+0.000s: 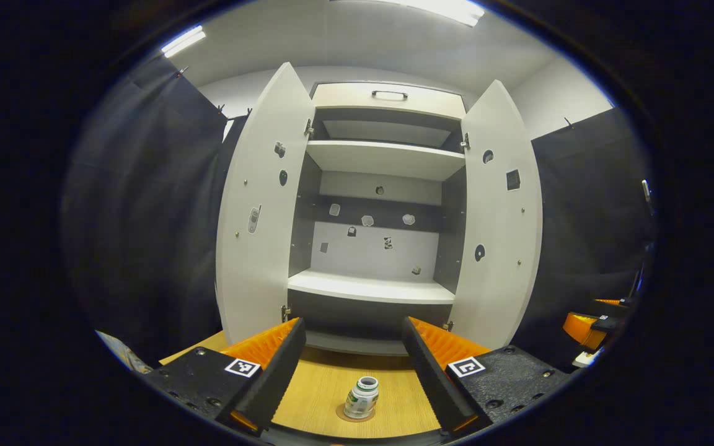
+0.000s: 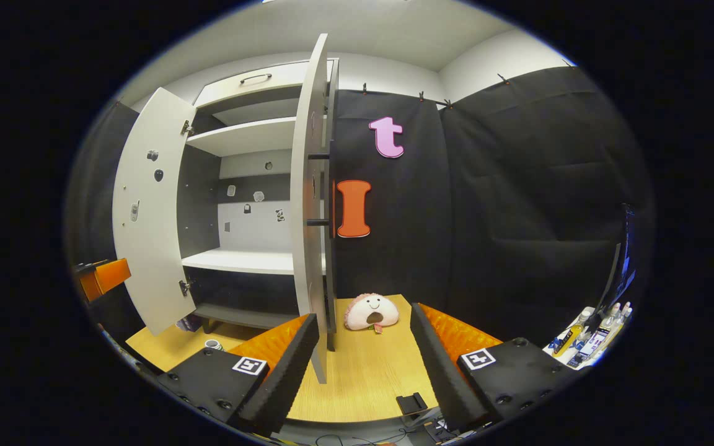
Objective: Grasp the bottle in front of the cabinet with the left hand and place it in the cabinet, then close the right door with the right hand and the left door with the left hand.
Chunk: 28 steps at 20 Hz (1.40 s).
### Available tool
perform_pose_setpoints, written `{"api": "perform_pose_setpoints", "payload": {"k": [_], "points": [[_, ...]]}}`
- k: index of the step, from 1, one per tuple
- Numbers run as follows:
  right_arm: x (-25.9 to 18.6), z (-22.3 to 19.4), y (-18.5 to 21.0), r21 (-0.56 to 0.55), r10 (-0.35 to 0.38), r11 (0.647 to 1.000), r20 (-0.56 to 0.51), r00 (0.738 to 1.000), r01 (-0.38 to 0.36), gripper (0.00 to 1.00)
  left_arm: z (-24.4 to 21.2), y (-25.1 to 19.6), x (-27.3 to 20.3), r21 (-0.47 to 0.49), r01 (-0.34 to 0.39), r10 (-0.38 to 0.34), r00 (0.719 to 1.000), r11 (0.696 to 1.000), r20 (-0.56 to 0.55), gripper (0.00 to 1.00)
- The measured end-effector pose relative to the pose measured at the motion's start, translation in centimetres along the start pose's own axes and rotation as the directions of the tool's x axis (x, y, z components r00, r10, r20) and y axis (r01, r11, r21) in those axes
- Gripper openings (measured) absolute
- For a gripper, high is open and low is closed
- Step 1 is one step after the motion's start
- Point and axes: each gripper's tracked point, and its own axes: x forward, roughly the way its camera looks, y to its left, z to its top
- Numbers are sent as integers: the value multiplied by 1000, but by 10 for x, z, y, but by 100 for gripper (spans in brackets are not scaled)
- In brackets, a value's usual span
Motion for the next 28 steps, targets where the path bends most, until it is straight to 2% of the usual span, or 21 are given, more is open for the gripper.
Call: {"api": "perform_pose_setpoints", "payload": {"k": [1,2,4,5,6,7,10,11,12,14,15,16,17,24,28], "points": [[0,0,1,4,7,1000,2,1000,-7,98,-3,-2,-1,-1,3,-3,1000,1000,-7,95],[1,2,1,11,7,1000,7,1000,-8,90,-5,-2,-2,3,1,-1,1000,1000,-12,95],[3,2,0,20,-2,1000,8,1000,1,90,-11,-2,-3,13,-4,4,1000,1000,-22,92],[4,1,2,21,2,1000,6,1000,-2,98,-12,0,-5,14,-10,11,1000,1000,-22,95],[5,2,5,20,10,1000,7,1000,-10,90,-12,2,-5,11,-16,17,1000,1000,-20,95],[6,2,7,14,18,1000,8,1000,-18,98,-14,4,-6,9,-26,26,999,1000,-21,95],[9,-1,12,2,33,999,3,999,-33,98,-18,10,-8,33,-47,47,999,998,-12,95],[10,-2,14,5,41,999,-4,999,-41,90,-19,13,-8,40,-51,52,999,998,-5,95],[12,-5,18,8,50,999,-12,999,-50,98,-23,14,-8,44,-54,54,999,998,-6,95],[14,-6,23,7,63,998,-16,998,-62,98,-33,17,-7,39,-54,55,998,998,-18,92],[15,-6,24,2,63,998,-16,998,-63,98,-39,18,-6,33,-52,52,998,998,-26,95],[15,-6,25,-1,63,998,-16,998,-63,98,-45,18,-6,27,-47,48,998,999,-35,92],[15,-6,26,-1,63,998,-16,998,-63,98,-54,17,-4,20,-41,41,998,999,-44,95],[15,-9,16,-26,27,999,-25,999,-27,98,-109,4,22,69,10,-5,997,998,-77,95],[18,-12,8,-23,-3,1000,-40,999,2,98,-152,-9,40,51,43,-36,991,998,-130,95]]}}
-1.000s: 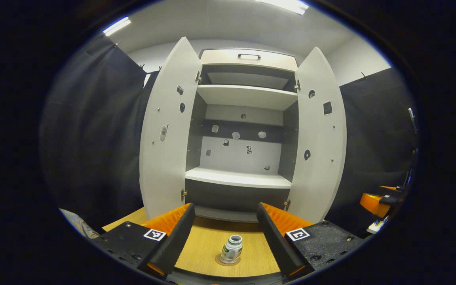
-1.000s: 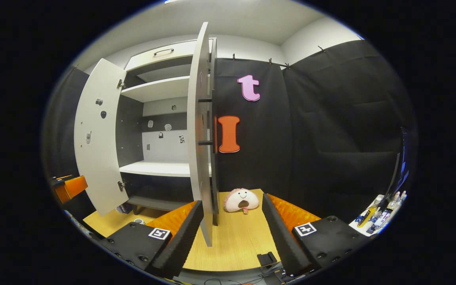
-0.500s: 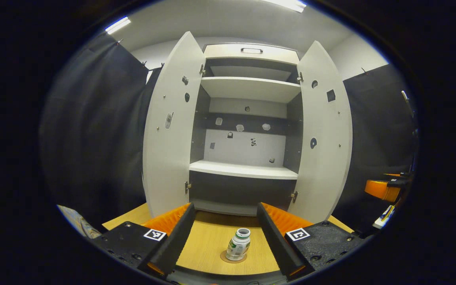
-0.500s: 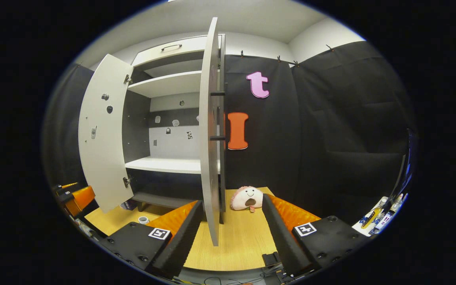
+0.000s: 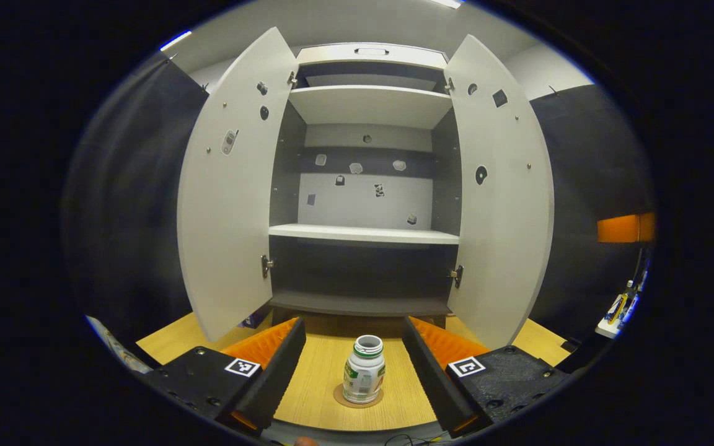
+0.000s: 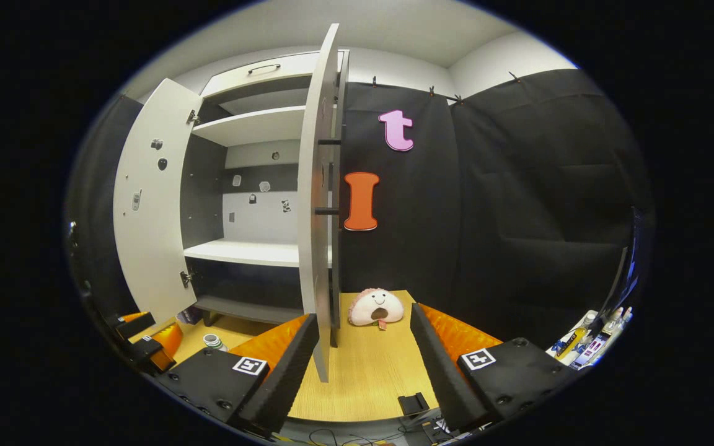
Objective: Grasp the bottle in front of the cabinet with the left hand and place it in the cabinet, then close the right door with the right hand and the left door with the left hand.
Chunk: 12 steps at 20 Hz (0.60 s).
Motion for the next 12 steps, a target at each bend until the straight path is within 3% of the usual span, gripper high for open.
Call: {"api": "perform_pose_setpoints", "payload": {"k": [8,12], "points": [[4,-4,-13,-19,-52,998,-19,998,51,98,-83,-14,43,14,50,-49,992,999,-116,95],[5,-3,-19,-20,-78,997,-18,997,77,98,-119,-7,58,-3,33,-33,985,999,-171,95]]}}
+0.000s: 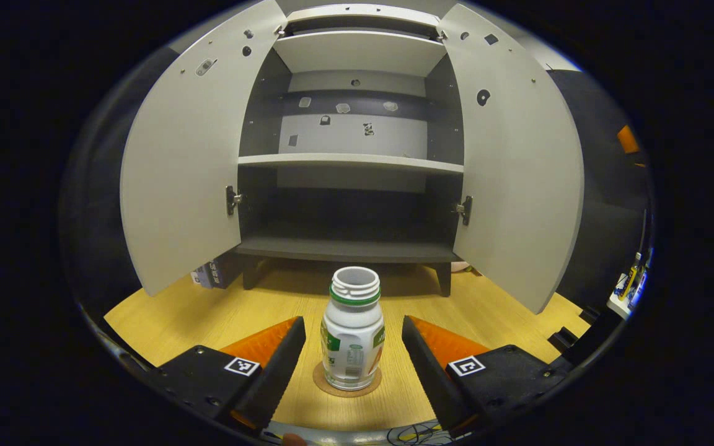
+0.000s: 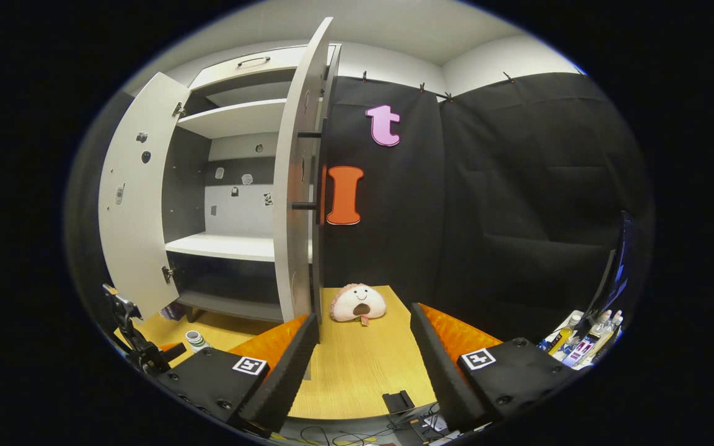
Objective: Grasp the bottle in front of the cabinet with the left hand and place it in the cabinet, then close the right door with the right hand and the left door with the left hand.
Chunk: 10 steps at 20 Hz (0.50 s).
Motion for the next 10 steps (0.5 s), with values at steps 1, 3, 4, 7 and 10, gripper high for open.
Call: {"api": "perform_pose_setpoints", "payload": {"k": [1,3,4,7,10], "points": [[0,-1,-1,-4,-5,1000,-1,1000,5,98,-5,1,5,2,-2,2,1000,1000,-7,95],[0,-3,-4,-14,-16,1000,-7,1000,16,98,-14,2,11,14,-1,1,1000,1000,-17,95],[-1,-4,-7,-17,-23,1000,-10,1000,23,98,-17,2,15,16,-2,2,1000,1000,-20,95],[-1,-7,-11,-25,-38,999,-19,999,38,98,-25,3,25,6,-1,1,1000,1000,-30,95],[-2,-9,-12,-36,-42,998,-21,999,42,98,-32,1,31,4,13,-13,999,1000,-47,94]]}}
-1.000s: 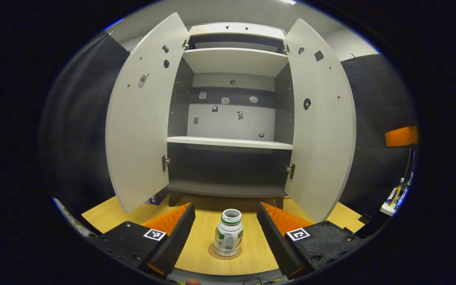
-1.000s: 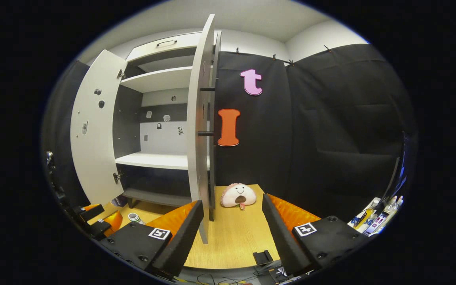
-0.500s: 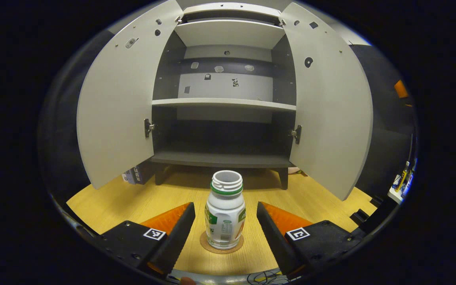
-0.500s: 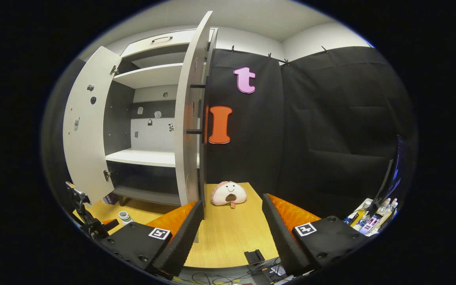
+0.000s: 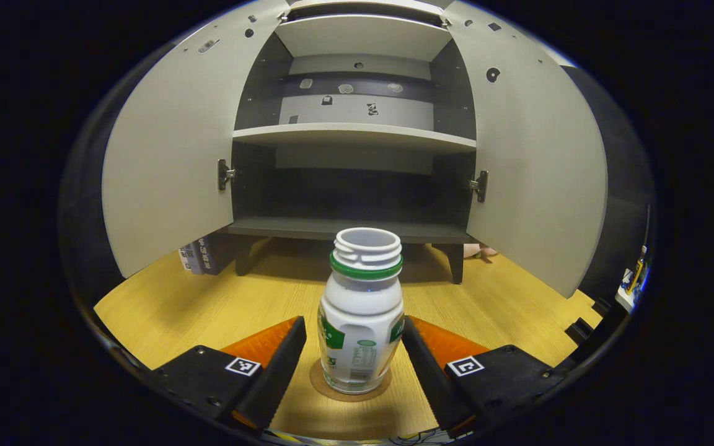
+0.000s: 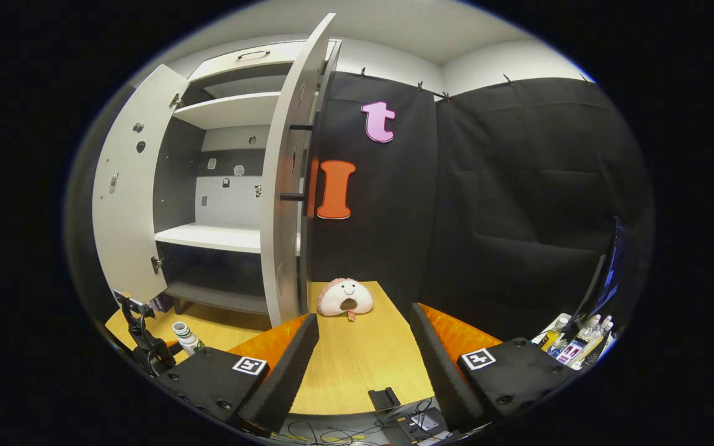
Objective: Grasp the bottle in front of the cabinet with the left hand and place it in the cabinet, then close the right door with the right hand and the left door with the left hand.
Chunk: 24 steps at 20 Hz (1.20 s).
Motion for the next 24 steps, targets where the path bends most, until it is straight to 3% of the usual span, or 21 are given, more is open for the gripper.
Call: {"api": "perform_pose_setpoints", "payload": {"k": [1,2,8,9,13,24], "points": [[2,0,1,-2,0,1000,-1,1000,0,98,0,-2,-1,8,-1,0,1000,1000,4,90],[2,2,0,-4,4,1000,-1,1000,-4,98,1,-3,0,16,9,-9,1000,1000,-4,78],[5,3,-1,-10,18,1000,16,1000,-18,100,29,-11,-12,46,39,-39,999,998,-4,78],[6,2,0,-9,24,1000,18,1000,-24,94,36,-11,-14,51,45,-45,999,998,-5,77],[10,-1,6,20,48,999,22,999,-49,94,72,-12,-29,60,60,-60,998,996,-3,77],[8,-7,15,69,82,994,23,996,-83,94,243,-8,-49,0,95,-95,989,995,116,77]]}}
